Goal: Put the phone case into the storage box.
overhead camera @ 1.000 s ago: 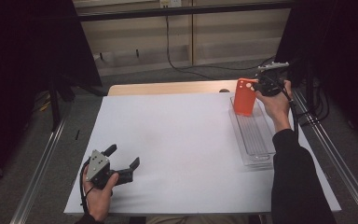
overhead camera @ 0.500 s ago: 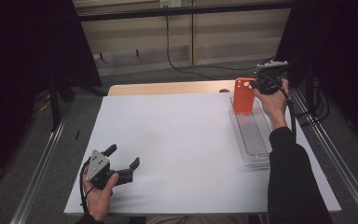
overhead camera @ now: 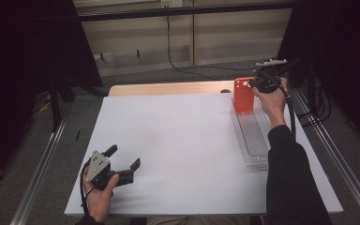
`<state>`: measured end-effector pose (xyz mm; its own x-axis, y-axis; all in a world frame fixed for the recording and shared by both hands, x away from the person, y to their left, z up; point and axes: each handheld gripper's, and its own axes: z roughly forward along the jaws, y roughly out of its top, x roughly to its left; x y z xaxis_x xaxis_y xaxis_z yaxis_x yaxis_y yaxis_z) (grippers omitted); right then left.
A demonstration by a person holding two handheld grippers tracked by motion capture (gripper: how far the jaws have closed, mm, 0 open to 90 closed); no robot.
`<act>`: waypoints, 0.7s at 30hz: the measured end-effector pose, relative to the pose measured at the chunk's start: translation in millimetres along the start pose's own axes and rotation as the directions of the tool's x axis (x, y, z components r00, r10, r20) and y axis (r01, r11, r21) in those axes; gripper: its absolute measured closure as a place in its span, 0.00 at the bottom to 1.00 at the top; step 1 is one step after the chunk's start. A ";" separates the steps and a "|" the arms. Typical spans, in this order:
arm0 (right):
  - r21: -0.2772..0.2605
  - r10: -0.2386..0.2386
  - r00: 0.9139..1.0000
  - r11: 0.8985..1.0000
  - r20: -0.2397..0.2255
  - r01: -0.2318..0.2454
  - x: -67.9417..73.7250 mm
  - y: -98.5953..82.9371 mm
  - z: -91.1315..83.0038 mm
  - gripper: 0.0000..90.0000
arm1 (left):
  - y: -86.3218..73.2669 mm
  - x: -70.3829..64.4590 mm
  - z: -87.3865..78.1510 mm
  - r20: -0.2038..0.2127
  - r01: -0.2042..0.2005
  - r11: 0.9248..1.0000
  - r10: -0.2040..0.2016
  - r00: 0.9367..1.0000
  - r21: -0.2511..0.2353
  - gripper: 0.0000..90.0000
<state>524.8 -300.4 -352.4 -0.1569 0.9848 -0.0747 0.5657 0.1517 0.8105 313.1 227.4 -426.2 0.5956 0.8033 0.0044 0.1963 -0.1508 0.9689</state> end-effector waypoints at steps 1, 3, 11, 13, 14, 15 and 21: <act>-0.003 0.000 1.000 1.000 0.000 0.000 0.3 0.0 0.5 0.85 | 0.0 0.1 0.0 0.000 0.000 1.000 0.000 1.000 0.000 0.03; -0.005 0.005 1.000 1.000 -0.001 -0.005 0.3 -0.4 0.8 0.85 | 0.2 0.3 -0.3 0.001 -0.004 1.000 0.004 1.000 -0.001 0.03; -0.004 0.024 1.000 1.000 -0.011 -0.024 -2.2 -2.0 4.0 0.84 | 0.3 0.1 -0.4 0.001 -0.003 1.000 0.003 1.000 -0.002 0.03; -0.002 0.032 0.999 0.999 -0.013 -0.032 -2.7 -2.0 3.5 0.84 | 0.1 0.3 -0.1 0.002 -0.004 1.000 0.004 1.000 0.002 0.03; 0.000 0.033 0.999 0.999 -0.016 -0.033 -3.0 -2.1 2.9 0.84 | -0.2 0.2 0.2 0.002 0.000 1.000 0.000 1.000 -0.001 0.03; 0.001 0.035 0.999 0.999 -0.013 -0.035 -3.5 -2.2 2.4 0.85 | -0.3 0.1 0.2 0.002 0.003 1.000 -0.003 1.000 -0.001 0.03; 0.008 0.061 0.998 0.998 -0.015 -0.061 -7.6 -4.0 1.5 0.84 | -0.2 0.2 0.5 0.010 0.003 1.000 -0.003 1.000 0.003 0.03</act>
<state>525.0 -308.4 -355.9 -0.1341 0.9908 -0.0166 0.5804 0.0921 0.8091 313.6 227.3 -426.6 0.6024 0.7982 -0.0013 0.2007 -0.1499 0.9681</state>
